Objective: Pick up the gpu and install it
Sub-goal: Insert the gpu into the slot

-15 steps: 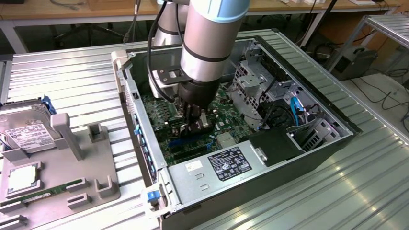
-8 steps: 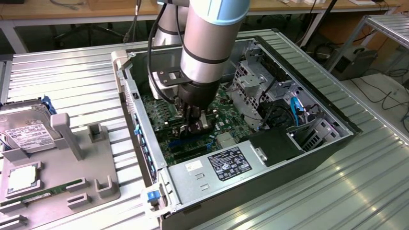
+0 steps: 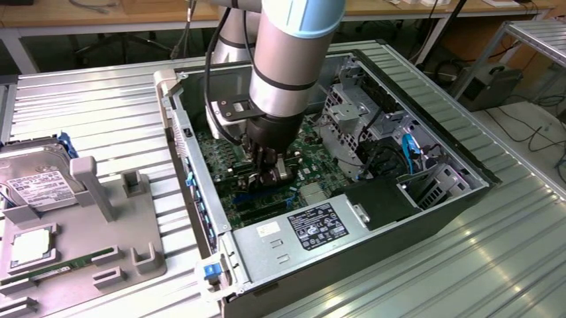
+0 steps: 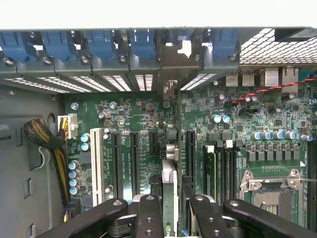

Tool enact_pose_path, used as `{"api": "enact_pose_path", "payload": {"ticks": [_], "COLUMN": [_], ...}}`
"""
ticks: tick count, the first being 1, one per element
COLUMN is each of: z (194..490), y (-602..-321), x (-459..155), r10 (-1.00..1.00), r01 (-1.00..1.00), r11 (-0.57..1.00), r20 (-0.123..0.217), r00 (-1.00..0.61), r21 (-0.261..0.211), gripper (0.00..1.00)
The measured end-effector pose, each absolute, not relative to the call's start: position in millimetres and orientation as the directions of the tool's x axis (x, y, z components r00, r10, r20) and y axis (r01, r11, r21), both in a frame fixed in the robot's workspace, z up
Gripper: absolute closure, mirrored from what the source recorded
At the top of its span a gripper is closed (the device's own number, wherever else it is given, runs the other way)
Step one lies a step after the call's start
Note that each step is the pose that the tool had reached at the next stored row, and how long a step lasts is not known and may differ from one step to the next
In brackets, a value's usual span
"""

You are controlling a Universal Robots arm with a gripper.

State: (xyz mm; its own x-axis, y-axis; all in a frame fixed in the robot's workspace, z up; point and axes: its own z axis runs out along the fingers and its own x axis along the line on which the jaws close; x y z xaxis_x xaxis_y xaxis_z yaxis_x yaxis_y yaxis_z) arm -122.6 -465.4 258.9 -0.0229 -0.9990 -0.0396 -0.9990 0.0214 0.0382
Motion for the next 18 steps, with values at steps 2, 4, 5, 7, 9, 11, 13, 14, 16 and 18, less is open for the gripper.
{"api": "enact_pose_path", "payload": {"ticks": [2, 4, 5, 7, 9, 11, 13, 14, 16, 18], "z": [258.4, 258.3, 258.3, 258.6, 258.9, 259.8, 260.2, 260.6, 261.8, 262.0], "y": [-465.4, -465.3, -465.3, -465.3, -465.3, -465.0, -464.3, -463.5, -462.2, -461.8], "x": [-122.6, -122.6, -122.6, -122.6, -122.6, -122.6, -122.6, -122.6, -122.6, -122.6], "r10": [-0.999, -0.999, -0.999, -0.999, -0.999, -0.999, -0.999, -0.999, -0.999, -0.999], "r01": [-0.999, -0.999, -0.999, -0.999, -0.999, -0.999, -0.999, -0.999, -0.999, -0.999], "r11": [0.021, 0.021, 0.021, 0.021, 0.021, 0.021, 0.021, 0.021, 0.021, 0.021], "r20": [-0.041, -0.041, -0.041, -0.040, -0.041, -0.040, -0.041, -0.041, -0.040, -0.040], "r00": [-0.023, -0.023, -0.023, -0.023, -0.023, -0.023, -0.023, -0.023, -0.023, -0.023], "r21": [0.038, 0.038, 0.038, 0.038, 0.038, 0.038, 0.038, 0.038, 0.038, 0.038], "gripper": [0.74, 0.74, 0.74, 0.74, 0.74, 0.74, 0.74, 0.74, 0.74, 0.74]}}
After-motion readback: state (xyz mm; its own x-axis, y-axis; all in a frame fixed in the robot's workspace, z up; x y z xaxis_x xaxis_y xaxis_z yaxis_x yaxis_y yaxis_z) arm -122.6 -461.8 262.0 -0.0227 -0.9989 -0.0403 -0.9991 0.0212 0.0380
